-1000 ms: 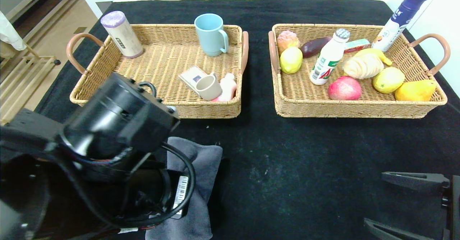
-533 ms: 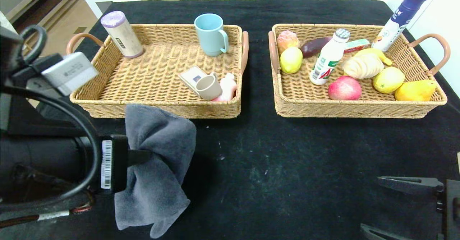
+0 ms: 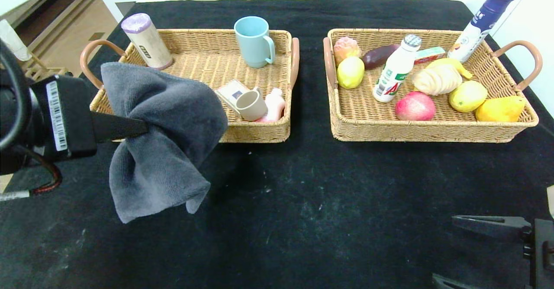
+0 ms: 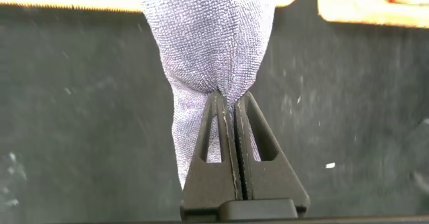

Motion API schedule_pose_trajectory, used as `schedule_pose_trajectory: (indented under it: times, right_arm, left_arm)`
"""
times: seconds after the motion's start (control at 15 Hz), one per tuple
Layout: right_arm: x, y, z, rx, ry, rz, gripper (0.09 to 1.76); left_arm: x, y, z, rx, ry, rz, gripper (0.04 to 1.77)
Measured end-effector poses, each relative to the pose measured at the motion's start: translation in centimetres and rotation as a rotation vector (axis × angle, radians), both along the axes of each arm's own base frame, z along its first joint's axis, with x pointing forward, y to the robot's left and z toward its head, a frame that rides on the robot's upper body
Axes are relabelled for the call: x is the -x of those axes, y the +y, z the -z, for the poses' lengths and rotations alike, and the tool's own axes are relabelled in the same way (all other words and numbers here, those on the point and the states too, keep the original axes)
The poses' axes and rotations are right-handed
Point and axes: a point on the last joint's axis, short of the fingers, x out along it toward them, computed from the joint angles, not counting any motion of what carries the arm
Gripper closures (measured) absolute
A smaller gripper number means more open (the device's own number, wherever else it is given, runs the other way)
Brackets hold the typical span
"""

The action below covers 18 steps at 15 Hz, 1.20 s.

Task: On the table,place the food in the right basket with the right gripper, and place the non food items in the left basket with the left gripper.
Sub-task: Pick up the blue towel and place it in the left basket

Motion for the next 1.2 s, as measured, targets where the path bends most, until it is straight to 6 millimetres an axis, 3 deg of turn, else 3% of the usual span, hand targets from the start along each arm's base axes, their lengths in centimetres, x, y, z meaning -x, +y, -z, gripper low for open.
schedule_pose_trajectory:
  times: [0.27,0.8,1.2]
  right_arm:
    - [0.0,0.0,0.0,0.001,0.002,-0.001,0.14]
    - [0.3,-0.1,-0.2,-0.009,-0.015,-0.001,0.14]
    - [0.5,-0.3,-0.5,-0.015,-0.03,-0.002,0.14]
  left_arm:
    - [-1.6,0.2,-2.2,0.01,-0.14,-0.015,1.69]
    - [-6.2,0.1,-4.7,0.005,-0.207,-0.029,1.69]
    - [-11.0,-0.2,-5.2,-0.011,-0.239,-0.08,1.69]
